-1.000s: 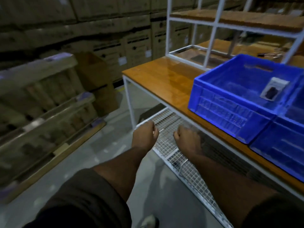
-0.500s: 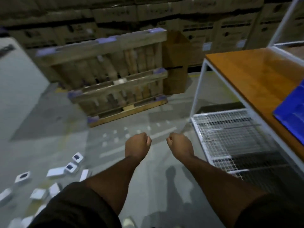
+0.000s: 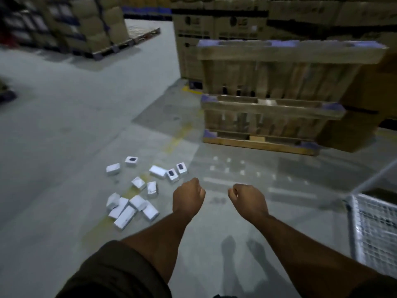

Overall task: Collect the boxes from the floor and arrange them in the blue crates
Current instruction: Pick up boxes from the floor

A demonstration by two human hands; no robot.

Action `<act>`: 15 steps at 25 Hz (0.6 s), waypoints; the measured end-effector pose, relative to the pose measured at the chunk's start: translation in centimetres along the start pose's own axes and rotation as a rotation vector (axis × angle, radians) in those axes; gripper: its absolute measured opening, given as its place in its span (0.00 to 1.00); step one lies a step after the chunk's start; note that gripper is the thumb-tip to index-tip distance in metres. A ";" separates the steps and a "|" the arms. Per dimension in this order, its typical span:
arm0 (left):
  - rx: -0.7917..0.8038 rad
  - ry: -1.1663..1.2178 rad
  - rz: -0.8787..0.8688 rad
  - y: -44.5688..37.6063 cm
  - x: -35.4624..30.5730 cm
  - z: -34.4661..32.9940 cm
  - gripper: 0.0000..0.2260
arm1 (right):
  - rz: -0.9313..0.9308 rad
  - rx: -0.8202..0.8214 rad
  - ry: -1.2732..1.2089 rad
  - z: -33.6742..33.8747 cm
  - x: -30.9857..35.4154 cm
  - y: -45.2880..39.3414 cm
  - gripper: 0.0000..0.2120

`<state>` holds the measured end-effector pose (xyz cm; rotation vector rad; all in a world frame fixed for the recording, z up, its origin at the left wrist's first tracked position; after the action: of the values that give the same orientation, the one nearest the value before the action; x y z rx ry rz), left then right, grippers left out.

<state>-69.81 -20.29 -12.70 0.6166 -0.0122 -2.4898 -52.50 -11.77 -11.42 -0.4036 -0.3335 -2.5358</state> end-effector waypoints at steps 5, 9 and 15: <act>-0.073 0.073 0.152 0.8 12.2 3.7 0.07 | 0.135 0.051 0.012 -4.9 11.0 -3.4 0.14; -0.178 0.089 0.259 1.2 20.1 7.1 0.14 | 0.253 0.074 -0.023 -8.3 19.5 -5.3 0.10; -0.264 0.115 0.463 0.3 29.2 11.1 0.13 | 0.428 0.149 -0.012 -12.4 29.4 -10.2 0.09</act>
<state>-95.82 -37.43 -15.24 0.5683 0.1926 -1.9652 -84.48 -21.32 -14.14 -0.3859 -0.3916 -2.0780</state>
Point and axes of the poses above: each hand's wrist, its own y-axis away from the middle knuckle, its own z-axis out of the back of the hand, x = y × z, the point moved 7 cm from there along -y, towards the middle knuckle, and after that the axes turned 8 degrees about x, right-handed, at the moved point
